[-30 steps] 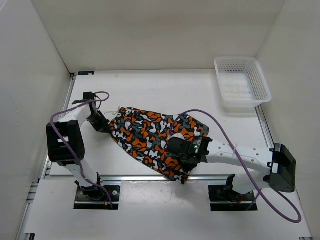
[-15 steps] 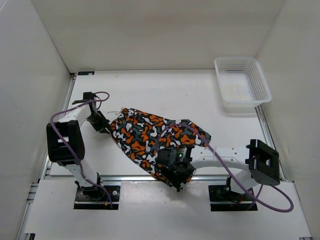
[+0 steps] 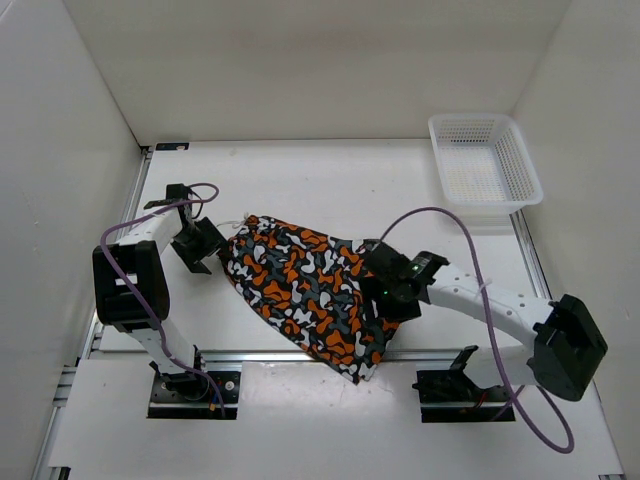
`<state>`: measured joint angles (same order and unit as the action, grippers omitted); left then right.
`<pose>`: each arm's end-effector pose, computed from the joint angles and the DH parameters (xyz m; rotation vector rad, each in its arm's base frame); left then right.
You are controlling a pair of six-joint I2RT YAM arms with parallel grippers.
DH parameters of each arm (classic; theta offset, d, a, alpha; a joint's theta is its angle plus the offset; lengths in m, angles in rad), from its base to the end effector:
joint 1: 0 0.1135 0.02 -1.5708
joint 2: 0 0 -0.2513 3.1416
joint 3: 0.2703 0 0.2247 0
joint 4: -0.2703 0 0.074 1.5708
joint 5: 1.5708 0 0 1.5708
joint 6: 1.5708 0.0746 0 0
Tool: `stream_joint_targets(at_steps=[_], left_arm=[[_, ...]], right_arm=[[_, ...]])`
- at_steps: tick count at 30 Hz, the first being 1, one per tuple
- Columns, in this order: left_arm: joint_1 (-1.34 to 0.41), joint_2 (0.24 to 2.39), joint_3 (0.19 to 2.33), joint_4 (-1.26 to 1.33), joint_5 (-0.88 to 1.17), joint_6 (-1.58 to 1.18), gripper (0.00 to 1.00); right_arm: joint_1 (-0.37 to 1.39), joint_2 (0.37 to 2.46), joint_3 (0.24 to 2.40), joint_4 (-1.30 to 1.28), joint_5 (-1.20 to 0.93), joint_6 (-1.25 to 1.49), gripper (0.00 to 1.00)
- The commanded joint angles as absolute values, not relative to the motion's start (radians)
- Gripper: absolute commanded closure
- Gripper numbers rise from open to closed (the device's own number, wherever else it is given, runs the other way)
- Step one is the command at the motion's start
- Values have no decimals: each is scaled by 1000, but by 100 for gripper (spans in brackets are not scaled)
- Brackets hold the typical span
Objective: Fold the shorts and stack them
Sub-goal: Fold the shorts
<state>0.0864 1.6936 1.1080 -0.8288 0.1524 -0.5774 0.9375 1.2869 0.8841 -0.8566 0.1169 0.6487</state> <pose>0.2873 0.0135 0.1473 -0.9651 2.8556 -0.2806 0.1359 0.1703 0.1841 -0.3820 2.8080 0.2006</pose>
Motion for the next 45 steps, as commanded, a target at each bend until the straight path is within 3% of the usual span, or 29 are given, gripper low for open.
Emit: stream_joint_targets(at_steps=[1, 5, 9, 10, 12, 15, 18, 19, 22, 26, 28, 29, 30, 31, 32, 33, 34, 35, 40, 45], left_arm=[[83, 1687, 1135, -813, 137, -575, 25], [83, 1732, 1147, -804, 137, -575, 33], [83, 1778, 1178, -804, 137, -575, 63], [83, 1778, 1192, -804, 137, -566, 79], [83, 1799, 1201, -804, 137, -566, 90], [83, 1799, 1201, -804, 115, -578, 90], [83, 1750, 1172, -804, 68, -588, 90], [83, 1737, 1161, -804, 67, -598, 90], [119, 1669, 1105, -804, 57, -609, 90], [159, 1571, 1037, -804, 66, -609, 87], [172, 1534, 1037, -813, 75, -600, 75], [184, 1534, 1037, -813, 75, -589, 63], [195, 1522, 1037, -827, 75, -580, 39], [195, 1510, 1046, -827, 75, -580, 30], [204, 1509, 1046, -827, 66, -580, 21], [213, 1509, 1046, -827, 66, -580, 5], [213, 1509, 1046, -827, 66, -580, 0], [213, 1520, 1046, -827, 57, -580, 0], [222, 1626, 1055, -775, 75, -580, 0], [259, 1729, 1092, -724, 135, -603, 12]], right_arm=[[771, 1243, 786, -767, -12, 710, 19], [568, 1218, 672, -638, -170, 719, 20], [495, 1253, 650, -583, -206, 709, 24], [495, 1267, 663, -583, -196, 700, 24], [495, 1311, 663, -557, -196, 689, 29], [495, 1394, 684, -505, -154, 675, 40], [495, 1497, 754, -476, -105, 644, 69], [495, 1555, 814, -476, -65, 634, 84], [471, 1684, 976, -492, -3, 592, 99], [446, 1839, 1234, -549, 83, 542, 99], [446, 1911, 1337, -583, 100, 508, 87], [446, 1925, 1420, -600, 100, 496, 69], [446, 1925, 1448, -615, 100, 486, 58], [469, 1925, 1466, -624, 100, 471, 47], [480, 1916, 1477, -624, 100, 471, 28], [500, 1899, 1492, -636, 109, 460, 24], [511, 1888, 1493, -637, 109, 460, 20], [511, 1876, 1493, -637, 109, 460, 16], [567, 1755, 1448, -657, 121, 460, 15], [588, 1622, 1384, -690, 132, 460, 15]])
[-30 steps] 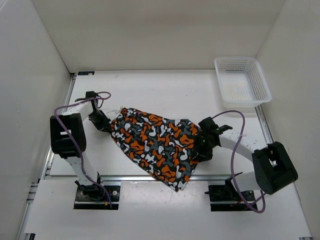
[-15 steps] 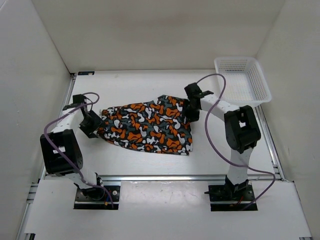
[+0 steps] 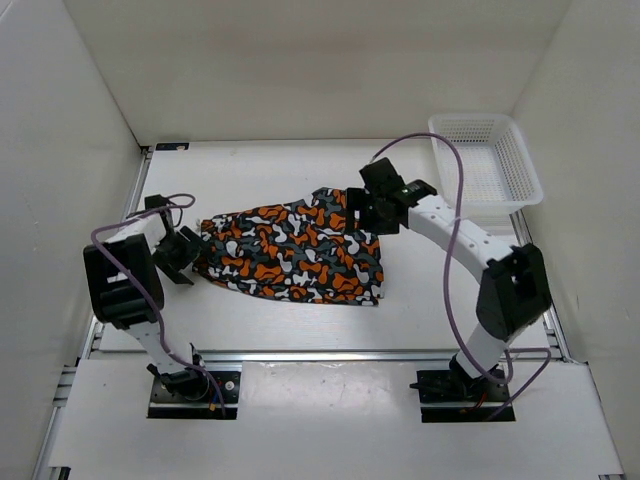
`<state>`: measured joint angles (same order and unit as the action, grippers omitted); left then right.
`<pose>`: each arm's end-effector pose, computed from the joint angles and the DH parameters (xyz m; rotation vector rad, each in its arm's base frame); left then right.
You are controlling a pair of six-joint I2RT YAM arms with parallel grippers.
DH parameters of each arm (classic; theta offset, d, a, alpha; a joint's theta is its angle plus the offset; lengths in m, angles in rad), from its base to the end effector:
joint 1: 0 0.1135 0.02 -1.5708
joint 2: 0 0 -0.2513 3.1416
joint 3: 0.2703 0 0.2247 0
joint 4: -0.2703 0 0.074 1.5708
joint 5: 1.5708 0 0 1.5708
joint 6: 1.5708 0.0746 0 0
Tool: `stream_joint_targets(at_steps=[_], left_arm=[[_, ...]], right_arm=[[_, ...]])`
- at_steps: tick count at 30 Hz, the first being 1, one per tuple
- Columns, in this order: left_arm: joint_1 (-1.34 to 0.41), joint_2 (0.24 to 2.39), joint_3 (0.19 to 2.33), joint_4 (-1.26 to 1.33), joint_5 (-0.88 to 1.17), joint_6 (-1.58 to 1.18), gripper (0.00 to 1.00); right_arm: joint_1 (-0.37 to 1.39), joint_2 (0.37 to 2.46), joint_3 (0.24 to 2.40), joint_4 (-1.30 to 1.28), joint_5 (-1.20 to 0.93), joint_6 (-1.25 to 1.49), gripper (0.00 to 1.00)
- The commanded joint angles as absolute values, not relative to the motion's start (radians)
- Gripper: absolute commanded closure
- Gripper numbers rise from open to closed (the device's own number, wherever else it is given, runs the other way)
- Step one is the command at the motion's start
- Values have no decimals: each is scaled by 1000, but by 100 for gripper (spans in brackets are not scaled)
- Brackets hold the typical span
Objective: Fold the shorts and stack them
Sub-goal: Fold the shorts
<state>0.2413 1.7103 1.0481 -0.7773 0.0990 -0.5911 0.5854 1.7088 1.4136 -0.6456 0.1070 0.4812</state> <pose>0.2756 0.0602 0.1296 -1.2136 2.7700 -0.1821 0.3099 0.1959 0.2371 -0.0876 2.5289 0.3024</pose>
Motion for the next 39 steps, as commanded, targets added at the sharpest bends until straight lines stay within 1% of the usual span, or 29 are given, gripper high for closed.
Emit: stream_joint_targets(at_steps=[1, 2, 6, 7, 9, 10, 11, 13, 19, 21, 25, 28, 29, 30, 32, 33, 35, 36, 37, 39], left_arm=[[259, 1750, 1107, -724, 118, -617, 15], [259, 1762, 1117, -724, 109, -617, 17], [259, 1810, 1153, -715, 45, -635, 35], [259, 1819, 1169, -715, 29, -635, 51], [259, 1842, 1180, -715, -17, -635, 75], [259, 1842, 1190, -715, -26, -635, 85], [259, 1842, 1201, -727, -43, -635, 90], [259, 1809, 1212, -761, -103, -635, 90], [190, 1583, 1307, -876, -274, -618, 90], [117, 1524, 1369, -931, -319, -586, 90], [-20, 1480, 1465, -1021, -402, -561, 90], [-129, 1480, 1506, -1067, -449, -561, 90], [-156, 1480, 1515, -1068, -459, -561, 90], [-216, 1480, 1516, -1078, -477, -561, 90], [-276, 1480, 1537, -1078, -511, -561, 90], [-306, 1480, 1537, -1088, -520, -561, 90], [-392, 1519, 1569, -1113, -563, -584, 90], [-420, 1532, 1580, -1123, -575, -594, 90], [-480, 1545, 1601, -1123, -584, -606, 90], [-544, 1594, 1632, -1175, -636, -638, 90]], right_arm=[[588, 1600, 1372, -701, 143, 460, 15], [588, 1556, 1359, -701, 152, 460, 15], [588, 1454, 1283, -723, 152, 460, 14], [588, 1436, 1272, -735, 152, 460, 14], [588, 1387, 1240, -747, 161, 460, 14], [588, 1361, 1230, -747, 161, 460, 14], [588, 1350, 1230, -761, 176, 460, 14], [588, 1326, 1209, -776, 195, 469, 14], [569, 1273, 1200, -813, 232, 469, 14], [557, 1264, 1200, -822, 232, 469, 14], [548, 1255, 1200, -822, 213, 460, 14], [548, 1267, 1178, -772, 120, 451, 15], [548, 1282, 1178, -759, 97, 460, 17], [548, 1301, 1169, -750, 68, 460, 21], [548, 1314, 1160, -733, 58, 482, 27], [548, 1327, 1151, -718, 45, 482, 34], [548, 1341, 1141, -690, 14, 482, 44], [548, 1359, 1141, -690, 5, 482, 52], [548, 1368, 1141, -678, 5, 482, 58], [548, 1382, 1141, -678, 5, 491, 66]])
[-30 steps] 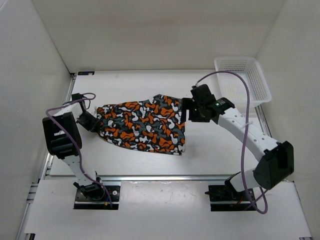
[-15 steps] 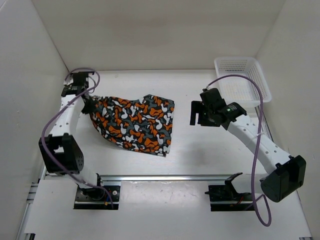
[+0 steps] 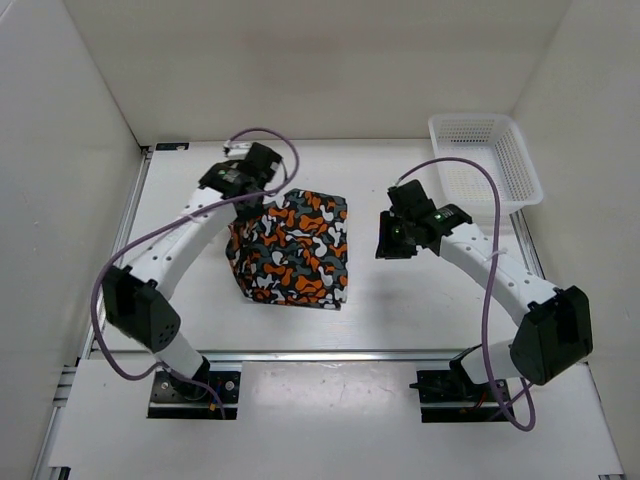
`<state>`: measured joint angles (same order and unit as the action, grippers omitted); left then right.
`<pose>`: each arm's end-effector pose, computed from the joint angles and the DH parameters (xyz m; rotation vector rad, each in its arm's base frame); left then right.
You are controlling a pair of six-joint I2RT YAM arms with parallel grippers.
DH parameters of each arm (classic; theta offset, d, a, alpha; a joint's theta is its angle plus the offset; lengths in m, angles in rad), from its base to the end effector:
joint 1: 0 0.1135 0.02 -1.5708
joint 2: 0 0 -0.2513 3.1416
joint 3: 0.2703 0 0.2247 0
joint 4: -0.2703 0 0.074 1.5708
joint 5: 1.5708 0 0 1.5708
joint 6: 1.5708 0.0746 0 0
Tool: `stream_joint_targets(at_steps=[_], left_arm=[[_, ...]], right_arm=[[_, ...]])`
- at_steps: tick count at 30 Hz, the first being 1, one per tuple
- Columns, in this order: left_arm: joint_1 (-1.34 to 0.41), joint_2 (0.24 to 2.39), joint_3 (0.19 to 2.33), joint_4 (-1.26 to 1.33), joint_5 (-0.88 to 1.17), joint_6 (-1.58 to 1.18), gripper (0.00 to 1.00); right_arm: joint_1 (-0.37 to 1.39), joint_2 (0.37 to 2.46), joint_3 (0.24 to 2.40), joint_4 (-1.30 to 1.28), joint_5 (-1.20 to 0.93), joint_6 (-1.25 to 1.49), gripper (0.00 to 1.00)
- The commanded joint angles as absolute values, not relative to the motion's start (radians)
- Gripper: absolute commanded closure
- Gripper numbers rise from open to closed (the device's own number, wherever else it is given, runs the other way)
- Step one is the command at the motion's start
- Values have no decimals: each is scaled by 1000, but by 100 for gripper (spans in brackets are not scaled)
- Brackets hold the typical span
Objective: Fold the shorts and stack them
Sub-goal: Fold the shorts
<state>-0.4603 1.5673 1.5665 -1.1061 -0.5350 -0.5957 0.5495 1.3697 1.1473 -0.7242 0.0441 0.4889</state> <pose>0.2835 -0.0981 0.3011 -0.3260 2.4492 0.2903 0.2414 0.1440 0.2500 -0.0592 2.5544 0.3601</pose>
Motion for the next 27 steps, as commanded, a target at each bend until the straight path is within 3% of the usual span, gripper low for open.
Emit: stream_joint_targets(at_steps=[1, 7, 12, 23, 27], left_arm=[[-607, 1612, 1673, -1195, -655, -652, 90], [-796, 1782, 1838, -1310, -744, -738, 90], [-842, 1873, 1878, -1310, -735, -759, 90], [-907, 1954, 1971, -1313, -727, -770, 90], [-907, 1933, 1971, -1313, -718, -761, 90]], right_arm=[[548, 1393, 1141, -666, -5, 491, 67], [548, 1497, 1131, -623, -73, 491, 67], [548, 1615, 1131, -580, -101, 502, 67], [420, 1529, 974, -511, -201, 531, 75], [420, 1597, 983, -396, -290, 557, 50]])
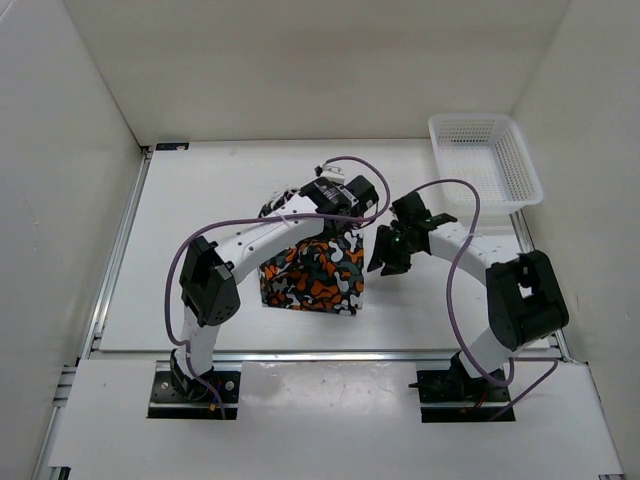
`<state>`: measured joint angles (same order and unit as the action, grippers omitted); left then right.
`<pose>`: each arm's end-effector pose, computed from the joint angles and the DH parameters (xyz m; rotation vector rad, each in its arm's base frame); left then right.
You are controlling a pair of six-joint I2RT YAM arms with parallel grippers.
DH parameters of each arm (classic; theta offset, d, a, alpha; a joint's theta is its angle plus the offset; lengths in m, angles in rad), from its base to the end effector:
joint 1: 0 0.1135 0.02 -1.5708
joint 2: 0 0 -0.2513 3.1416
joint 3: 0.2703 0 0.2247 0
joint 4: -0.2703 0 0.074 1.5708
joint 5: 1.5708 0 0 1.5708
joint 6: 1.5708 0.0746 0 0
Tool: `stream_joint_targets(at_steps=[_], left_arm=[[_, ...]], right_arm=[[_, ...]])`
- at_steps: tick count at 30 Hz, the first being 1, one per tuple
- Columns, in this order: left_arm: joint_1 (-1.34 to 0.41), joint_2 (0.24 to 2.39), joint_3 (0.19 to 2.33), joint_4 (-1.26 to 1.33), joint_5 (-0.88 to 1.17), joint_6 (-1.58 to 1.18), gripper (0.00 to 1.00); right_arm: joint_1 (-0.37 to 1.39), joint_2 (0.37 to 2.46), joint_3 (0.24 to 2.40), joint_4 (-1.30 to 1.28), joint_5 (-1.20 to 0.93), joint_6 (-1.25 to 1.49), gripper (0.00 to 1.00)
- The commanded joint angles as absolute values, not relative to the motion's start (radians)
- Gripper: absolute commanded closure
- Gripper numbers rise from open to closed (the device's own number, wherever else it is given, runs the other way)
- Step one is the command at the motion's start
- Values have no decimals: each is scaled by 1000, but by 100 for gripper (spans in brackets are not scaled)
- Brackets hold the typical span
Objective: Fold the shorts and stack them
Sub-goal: Fold the shorts
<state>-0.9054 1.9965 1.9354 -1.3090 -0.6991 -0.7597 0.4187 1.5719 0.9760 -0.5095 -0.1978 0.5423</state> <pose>0.2660 -0.2612 0.2606 0.0891 2.4626 0.4207 0.2674 0.1350 0.1614 0.1060 2.7666 0.5467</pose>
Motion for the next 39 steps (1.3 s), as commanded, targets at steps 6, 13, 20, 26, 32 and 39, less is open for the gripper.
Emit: stream_joint_targets(at_steps=[6, 13, 20, 26, 32, 39], left_arm=[[-907, 1904, 1944, -1302, -678, -761, 90], [-916, 1865, 1922, -1231, -621, -697, 90], [-991, 1887, 1885, -1125, -517, -650, 90], [-1000, 1922, 1848, -1010, -417, -638, 90], [-986, 2035, 1873, -1037, -483, -696, 90], [-902, 2108, 1914, -1071, -445, -813, 90]], right_arm=[[443, 1781, 1071, -327, -310, 586, 57], [454, 1913, 1098, -307, -255, 621, 96], [454, 1934, 1109, -307, -236, 621, 100], [454, 1925, 1098, -307, -227, 630, 100], [454, 1916, 1089, -307, -227, 640, 100], [454, 1898, 1057, -298, -227, 649, 100]])
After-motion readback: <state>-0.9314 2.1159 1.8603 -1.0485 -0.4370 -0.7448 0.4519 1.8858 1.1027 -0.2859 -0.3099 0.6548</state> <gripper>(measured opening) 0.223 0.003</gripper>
